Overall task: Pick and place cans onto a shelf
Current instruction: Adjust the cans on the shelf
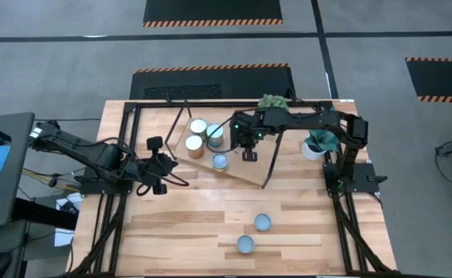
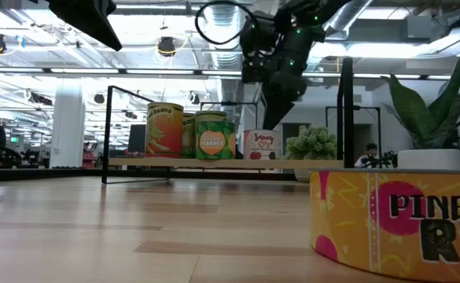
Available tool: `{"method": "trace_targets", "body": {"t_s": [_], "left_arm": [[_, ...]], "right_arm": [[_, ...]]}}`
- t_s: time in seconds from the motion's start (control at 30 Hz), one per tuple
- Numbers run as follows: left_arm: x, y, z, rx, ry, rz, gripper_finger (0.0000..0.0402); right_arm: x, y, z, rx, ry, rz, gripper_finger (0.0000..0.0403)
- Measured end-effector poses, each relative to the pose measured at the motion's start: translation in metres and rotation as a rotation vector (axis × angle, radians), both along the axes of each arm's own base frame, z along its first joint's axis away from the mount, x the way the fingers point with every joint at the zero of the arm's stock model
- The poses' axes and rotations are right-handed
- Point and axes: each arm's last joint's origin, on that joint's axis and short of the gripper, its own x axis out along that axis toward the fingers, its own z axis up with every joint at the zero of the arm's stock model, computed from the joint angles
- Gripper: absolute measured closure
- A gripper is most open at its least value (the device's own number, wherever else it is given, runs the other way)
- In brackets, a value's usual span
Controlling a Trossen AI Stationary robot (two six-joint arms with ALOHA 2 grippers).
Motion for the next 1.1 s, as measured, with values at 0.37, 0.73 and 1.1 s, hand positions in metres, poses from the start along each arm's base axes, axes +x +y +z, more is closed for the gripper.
{"method": "trace_targets", "body": {"t_s": [0.37, 0.73, 1.1], "left_arm": [[0.000, 0.000, 0.000, -0.002, -0.001, 0.002, 0.0401], [0.000, 0.000, 0.000, -0.002, -0.001, 0.002, 0.0401], [0.000, 0.000, 0.000, 0.001, 0.000, -0.001, 0.0401]], "right_arm": [[-0.001, -0.017, -0.001, -0.011, -0.030, -0.035, 0.0382], [-0.010, 0.007, 0.037, -0.112, -0.112, -0.042, 0.0384], [0.032, 0.091, 0.029, -0.009, -0.329, 0.296, 0.0381]]}}
